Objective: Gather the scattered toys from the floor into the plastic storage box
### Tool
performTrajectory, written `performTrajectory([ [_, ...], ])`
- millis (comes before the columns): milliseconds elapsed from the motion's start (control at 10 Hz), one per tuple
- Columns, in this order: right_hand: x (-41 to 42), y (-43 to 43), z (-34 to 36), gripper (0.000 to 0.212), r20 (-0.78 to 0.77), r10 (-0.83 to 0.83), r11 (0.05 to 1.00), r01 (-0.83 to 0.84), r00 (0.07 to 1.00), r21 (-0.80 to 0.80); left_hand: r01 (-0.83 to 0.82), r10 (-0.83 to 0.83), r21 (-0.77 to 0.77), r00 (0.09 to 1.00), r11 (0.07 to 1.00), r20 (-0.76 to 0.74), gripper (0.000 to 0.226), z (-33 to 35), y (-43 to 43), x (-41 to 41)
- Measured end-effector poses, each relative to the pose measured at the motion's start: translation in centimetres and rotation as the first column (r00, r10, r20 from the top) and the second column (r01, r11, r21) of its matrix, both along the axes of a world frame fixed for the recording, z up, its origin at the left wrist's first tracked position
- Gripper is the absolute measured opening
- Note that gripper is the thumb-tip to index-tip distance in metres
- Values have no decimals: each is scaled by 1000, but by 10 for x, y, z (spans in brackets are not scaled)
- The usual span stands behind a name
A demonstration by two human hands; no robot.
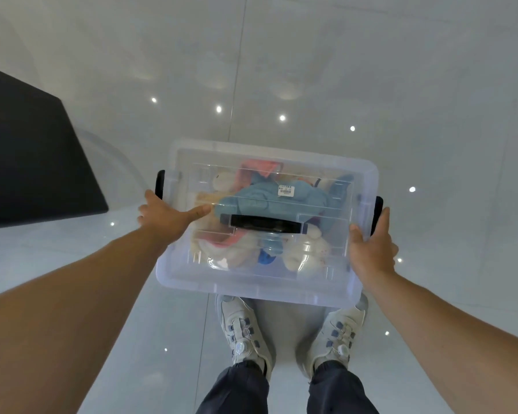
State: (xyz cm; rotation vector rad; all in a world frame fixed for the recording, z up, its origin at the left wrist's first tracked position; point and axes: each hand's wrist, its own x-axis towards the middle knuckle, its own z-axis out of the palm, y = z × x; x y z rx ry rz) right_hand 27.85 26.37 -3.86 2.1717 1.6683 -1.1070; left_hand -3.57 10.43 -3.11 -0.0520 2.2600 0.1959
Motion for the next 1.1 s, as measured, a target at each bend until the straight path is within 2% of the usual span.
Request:
performTrajectory([
  [100,-7,2,8,75,165,27,999,-32,986,29,83,-106,-146,981,986,-161,121,9,7,16],
  [200,-21,3,17,56,98,-67,995,60,993,76,23,-45,-110,979,994,-198,108,13,13,22],
  [400,-17,2,16,25,134,-9,990,-9,991,138,-14,-10,-88,963,996,-269,96,9,19,29],
  [600,-17,5,18,23,108,-1,984,-18,994,178,16,-23,-27,957,1000,-288,95,11,16,31],
  [800,-21,49,15,22,101,-52,960,22,994,278,96,-62,104,955,990,-289,88,9,68,19],
  [900,-21,74,13,23,78,-8,948,-17,997,317,127,-93,108,956,986,-279,84,4,90,17],
  [1000,-20,90,8,22,59,46,956,-61,997,285,149,-116,98,952,984,-283,90,2,97,16],
  [1100,-11,89,16,38,11,67,986,-68,998,154,211,-178,143,960,967,-216,100,8,82,9],
])
